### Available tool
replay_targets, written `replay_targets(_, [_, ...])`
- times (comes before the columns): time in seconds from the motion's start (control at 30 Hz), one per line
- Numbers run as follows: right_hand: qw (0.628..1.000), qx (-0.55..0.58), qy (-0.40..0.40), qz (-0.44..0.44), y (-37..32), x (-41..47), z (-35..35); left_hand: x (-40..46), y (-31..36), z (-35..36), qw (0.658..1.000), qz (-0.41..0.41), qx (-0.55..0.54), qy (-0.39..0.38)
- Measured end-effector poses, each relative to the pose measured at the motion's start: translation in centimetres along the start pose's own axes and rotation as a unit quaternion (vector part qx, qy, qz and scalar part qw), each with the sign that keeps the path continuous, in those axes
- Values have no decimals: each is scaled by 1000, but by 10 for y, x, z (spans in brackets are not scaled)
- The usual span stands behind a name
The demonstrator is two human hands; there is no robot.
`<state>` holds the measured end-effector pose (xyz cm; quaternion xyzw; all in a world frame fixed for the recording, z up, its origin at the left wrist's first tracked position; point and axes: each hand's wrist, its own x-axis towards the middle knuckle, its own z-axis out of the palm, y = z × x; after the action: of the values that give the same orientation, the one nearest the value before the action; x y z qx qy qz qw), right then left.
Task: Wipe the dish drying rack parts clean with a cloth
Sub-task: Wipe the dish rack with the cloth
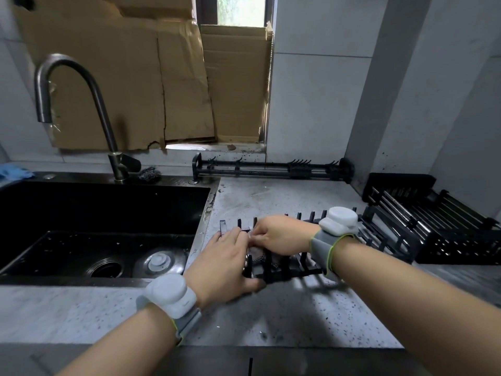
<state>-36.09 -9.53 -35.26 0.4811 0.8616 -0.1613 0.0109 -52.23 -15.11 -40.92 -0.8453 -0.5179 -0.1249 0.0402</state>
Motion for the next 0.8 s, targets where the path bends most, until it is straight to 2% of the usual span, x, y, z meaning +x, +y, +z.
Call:
replay_targets(0.2, [997,58,-39,22,-7,-25,-6,-4,5,-2,1000,-14,8,12])
replay_targets(0.33, [995,78,-36,54,-13,-22,-6,-11,14,-4,1000,-26,10,6])
replay_targets(0.4, [983,167,-1,73,-9,-22,-11,-17,15,-5,999,-38,18,8])
replay_targets(0.5, [929,340,131,69,18,-25,-27,-21,11,0,996,-81,17,18])
replay_targets(0.57, [905,378,183,59,37,-29,-36,-19,16,3,993,-117,16,27])
replay_targets(0.67, [882,418,208,62,48,-36,-40,-13,30,7,987,-156,9,33])
replay_targets(0.8, [867,435,237,44,49,-34,-39,-10,47,6,988,-143,-34,36])
